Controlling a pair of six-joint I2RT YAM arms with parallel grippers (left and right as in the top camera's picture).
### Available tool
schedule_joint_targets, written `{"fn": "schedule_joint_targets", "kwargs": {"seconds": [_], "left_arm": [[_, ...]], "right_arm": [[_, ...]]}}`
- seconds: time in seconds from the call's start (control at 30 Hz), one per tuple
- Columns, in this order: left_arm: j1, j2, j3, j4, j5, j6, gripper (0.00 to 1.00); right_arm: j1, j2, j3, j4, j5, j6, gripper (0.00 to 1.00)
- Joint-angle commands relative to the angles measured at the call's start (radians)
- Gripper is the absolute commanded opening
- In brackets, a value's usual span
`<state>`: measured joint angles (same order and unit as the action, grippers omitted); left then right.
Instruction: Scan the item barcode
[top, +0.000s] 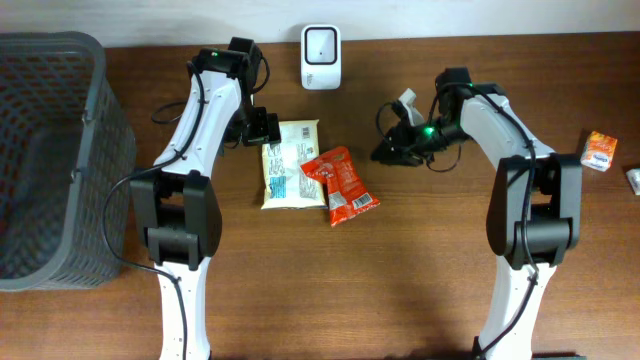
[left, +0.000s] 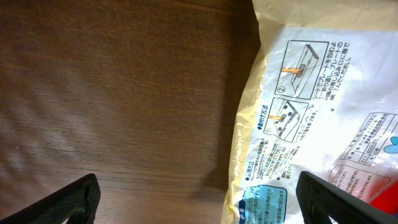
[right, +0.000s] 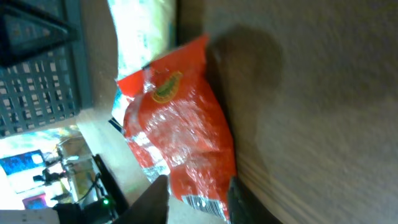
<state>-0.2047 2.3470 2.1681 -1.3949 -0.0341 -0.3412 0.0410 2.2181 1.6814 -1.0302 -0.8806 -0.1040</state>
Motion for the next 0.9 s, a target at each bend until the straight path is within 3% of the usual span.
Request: {"fn": "schedule_joint_targets", "kwargs": {"seconds": [0.0,0.2,0.43,0.6,0.77,0.8,0.87], "left_arm": [[0.0,-0.002,-0.01,-0.002,0.004,-0.014,0.99],[0.0,-0.002,-0.01,-0.002,0.004,-0.013,0.99],[0.0,-0.002,-0.01,-0.002,0.004,-0.013,0.99],[0.0,-0.002,-0.01,-0.002,0.004,-0.013,0.99],[0.0,-0.002,-0.01,-0.002,0.004,-0.014,0.99],[0.0,-0.002,-0.01,-0.002,0.004,-0.013,0.99],[0.0,-0.002,-0.01,-0.002,0.004,-0.014,0.99]], "right_arm": [[0.015,-0.019,-0.005,-0.043,0.011,-0.123,0.42],[0.167,-0.154,0.0,-0.036,0.294,-0.095,0.5],[0.512,-0.165,0.0,0.032,0.931,0.302,0.52],[0.594,-0.143,-0.045,0.083,1.075,0.41,0.52],[0.595,-0.143,-0.151,0.199,1.072,0.435,0.5],[0.595,-0.142,-0.168,0.21,1.072,0.435,0.47],[0.595,-0.142,-0.173,0.213,1.072,0.436,0.24]]}}
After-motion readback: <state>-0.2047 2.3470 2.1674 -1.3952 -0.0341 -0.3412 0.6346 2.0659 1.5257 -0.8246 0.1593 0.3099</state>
